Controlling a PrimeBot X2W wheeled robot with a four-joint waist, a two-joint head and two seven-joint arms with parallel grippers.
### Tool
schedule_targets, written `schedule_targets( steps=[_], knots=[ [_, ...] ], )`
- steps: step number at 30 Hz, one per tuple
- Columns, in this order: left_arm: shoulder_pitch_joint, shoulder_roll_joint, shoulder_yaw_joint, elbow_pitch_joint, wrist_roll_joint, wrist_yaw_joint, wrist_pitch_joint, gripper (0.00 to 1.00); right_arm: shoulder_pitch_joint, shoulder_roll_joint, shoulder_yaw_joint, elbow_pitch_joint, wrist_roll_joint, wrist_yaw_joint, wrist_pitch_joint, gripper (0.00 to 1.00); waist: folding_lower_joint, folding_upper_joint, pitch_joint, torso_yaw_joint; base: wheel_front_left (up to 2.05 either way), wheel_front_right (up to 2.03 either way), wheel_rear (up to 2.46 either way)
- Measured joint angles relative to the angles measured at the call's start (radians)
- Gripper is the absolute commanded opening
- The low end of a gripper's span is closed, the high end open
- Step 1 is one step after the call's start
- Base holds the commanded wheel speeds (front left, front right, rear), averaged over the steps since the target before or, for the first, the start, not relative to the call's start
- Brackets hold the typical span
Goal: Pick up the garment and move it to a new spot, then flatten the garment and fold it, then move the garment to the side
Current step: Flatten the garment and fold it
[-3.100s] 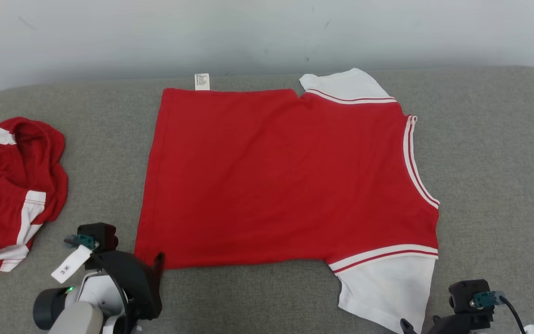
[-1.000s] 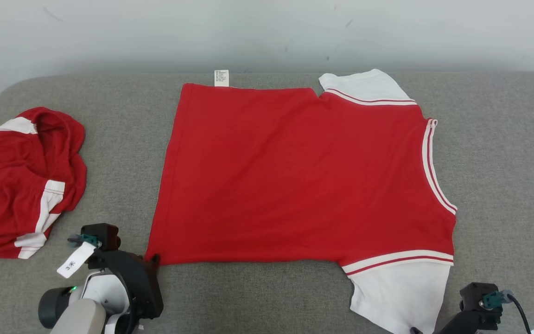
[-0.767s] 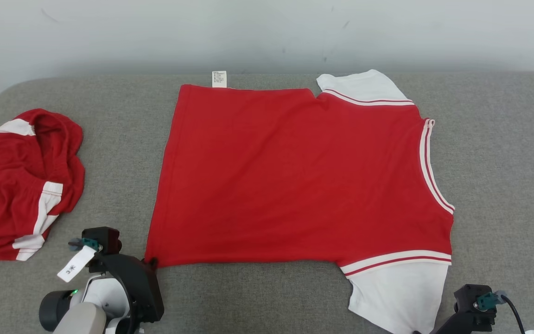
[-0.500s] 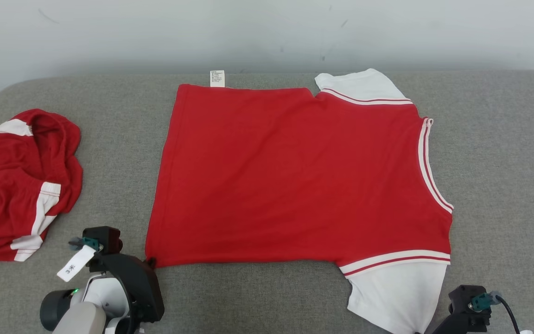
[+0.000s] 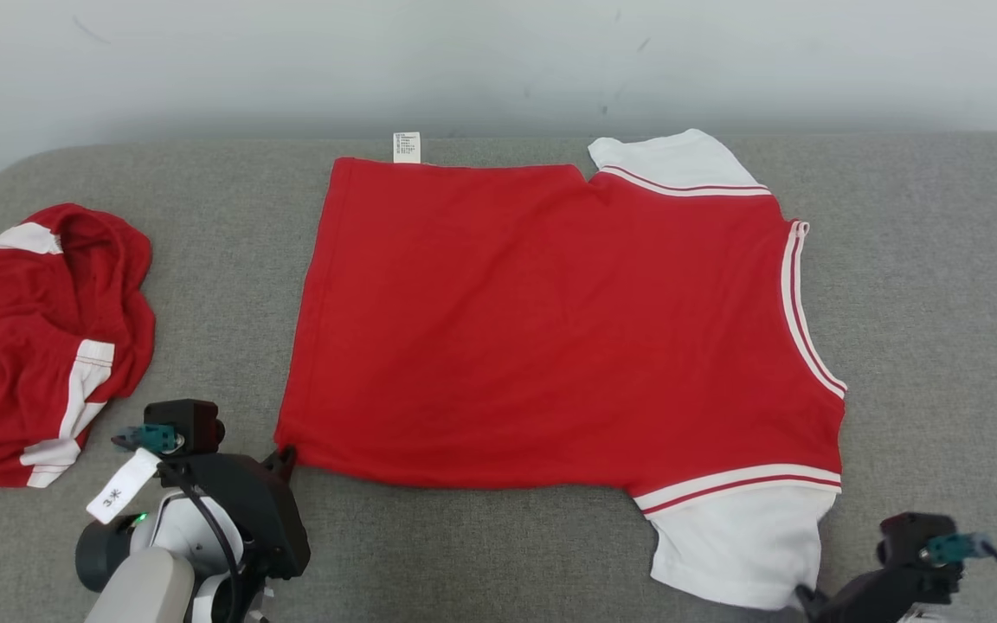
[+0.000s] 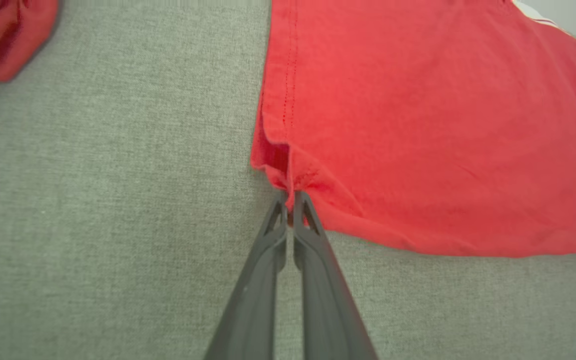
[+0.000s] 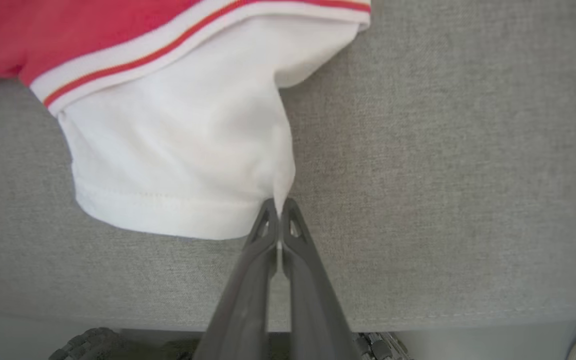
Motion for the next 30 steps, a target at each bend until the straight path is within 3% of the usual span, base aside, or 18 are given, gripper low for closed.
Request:
schedule_targets(
  steps=[9,16,30],
  knots=[
    [-0.017,-0.003,0.006,-0.044,0.005,0.014,-0.012,0.0,-0.054,-0.067,-0.055,-0.119,0.001,0.018,-0.022,0.0,0.0,0.0,0.003,-0.006,0.0,0.0,0.0],
    [-0.068,-0.011,0.028,-0.043,0.016,0.031,-0.016,0.0,-0.175,-0.093,-0.076,-0.132,0.005,0.019,-0.02,0.0,0.0,0.0,0.013,-0.011,0.0,0.0,0.0],
    [-0.179,-0.037,0.03,0.024,0.029,0.044,0.011,0.0,-0.437,-0.092,-0.06,0.003,0.02,0.022,-0.007,0.0,0.0,0.0,0.066,-0.003,0.0,0.0,0.0]
  ],
)
